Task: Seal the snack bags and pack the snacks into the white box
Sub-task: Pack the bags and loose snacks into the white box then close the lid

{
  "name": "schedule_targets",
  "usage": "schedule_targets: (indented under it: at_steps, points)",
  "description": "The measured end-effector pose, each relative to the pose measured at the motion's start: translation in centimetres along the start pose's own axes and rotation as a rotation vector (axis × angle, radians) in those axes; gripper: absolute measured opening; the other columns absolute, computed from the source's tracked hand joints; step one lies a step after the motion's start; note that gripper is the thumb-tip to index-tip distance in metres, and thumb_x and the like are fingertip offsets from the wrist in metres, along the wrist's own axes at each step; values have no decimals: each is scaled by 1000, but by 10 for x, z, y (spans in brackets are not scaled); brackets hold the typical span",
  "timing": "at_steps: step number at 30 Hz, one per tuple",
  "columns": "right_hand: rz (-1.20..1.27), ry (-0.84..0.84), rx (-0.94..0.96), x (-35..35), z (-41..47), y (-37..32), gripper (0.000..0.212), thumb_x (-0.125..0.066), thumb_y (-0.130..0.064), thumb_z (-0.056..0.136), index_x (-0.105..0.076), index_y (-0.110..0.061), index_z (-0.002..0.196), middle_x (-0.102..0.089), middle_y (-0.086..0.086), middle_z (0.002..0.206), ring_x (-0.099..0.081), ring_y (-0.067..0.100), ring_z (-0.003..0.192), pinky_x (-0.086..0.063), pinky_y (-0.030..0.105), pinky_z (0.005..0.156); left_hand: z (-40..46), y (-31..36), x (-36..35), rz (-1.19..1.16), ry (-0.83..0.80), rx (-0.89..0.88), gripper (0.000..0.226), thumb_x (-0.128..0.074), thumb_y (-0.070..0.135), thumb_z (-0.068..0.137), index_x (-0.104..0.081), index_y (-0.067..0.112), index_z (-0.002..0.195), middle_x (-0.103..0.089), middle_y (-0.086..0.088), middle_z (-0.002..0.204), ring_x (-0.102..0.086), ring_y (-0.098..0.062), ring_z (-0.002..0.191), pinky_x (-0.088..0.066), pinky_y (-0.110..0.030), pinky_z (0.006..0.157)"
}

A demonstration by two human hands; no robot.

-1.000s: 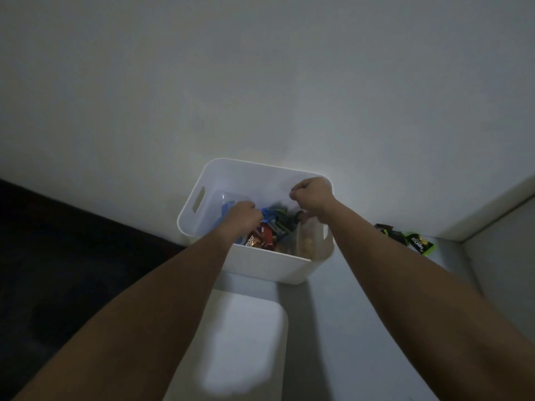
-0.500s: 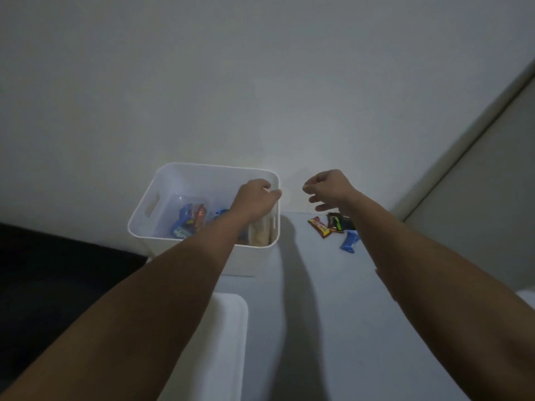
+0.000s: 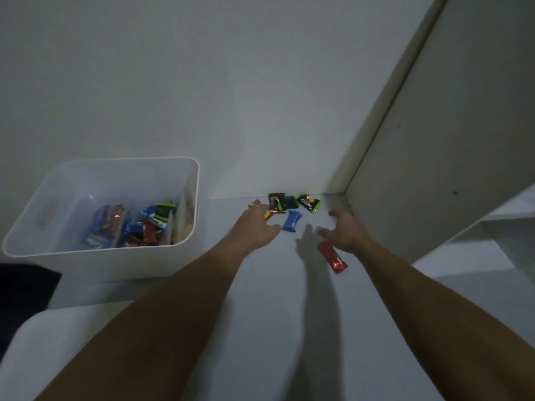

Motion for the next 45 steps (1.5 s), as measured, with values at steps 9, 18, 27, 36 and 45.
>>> schedule_targets:
  at_steps: [9, 18, 27, 36, 45]
  points:
    - [-169, -8, 128, -87, 16, 62, 124, -54, -85, 64, 5, -20, 152, 5, 8, 161, 3, 29, 149, -11, 59, 116, 44, -38, -85, 296, 52, 46, 87, -56, 59, 81, -22, 15, 147, -25, -14, 153, -26, -32, 140, -27, -46, 110]
    - [-194, 129, 245, -102, 70, 26, 126, -33, -98, 59, 5, -21, 152, 9, 7, 162, 6, 29, 149, -4, 60, 116, 91, -44, -88, 278, 239, -27, 76, -32, 53, 84, -33, 10, 146, -20, -24, 155, -24, -42, 140, -25, -54, 108]
    - [-201, 225, 353, -97, 125, -1, 99, -42, -86, 68, -19, -34, 148, -9, 9, 160, -5, 35, 147, -10, 63, 112, 140, -35, -90, 300, 288, -185, 61, -29, 45, 86, -48, 19, 139, -41, -26, 140, -40, -42, 129, -36, -52, 103]
    - [-57, 360, 383, -77, 130, 10, 58, -62, -53, 67, -57, -25, 117, -43, 5, 114, -42, 26, 111, -32, 42, 101, 143, -27, -109, 380, 358, -319, 37, -53, 44, 83, -61, 32, 117, -47, -6, 135, -45, -27, 121, -31, -43, 101]
    - [132, 382, 303, -70, 113, 19, 51, -65, -20, 72, -48, -12, 119, -47, 5, 112, -54, 27, 83, -43, 31, 63, 123, -37, -103, 282, 414, -260, 37, -48, 40, 82, -61, 18, 108, -57, -7, 93, -57, -31, 83, -46, -36, 64]
Point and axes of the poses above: each hand's wrist, its own z-axis towards the middle knuckle, its own x-axis out of the back of the hand, y = z × x, the point moved 10 cm from there along z, towards the middle knuckle
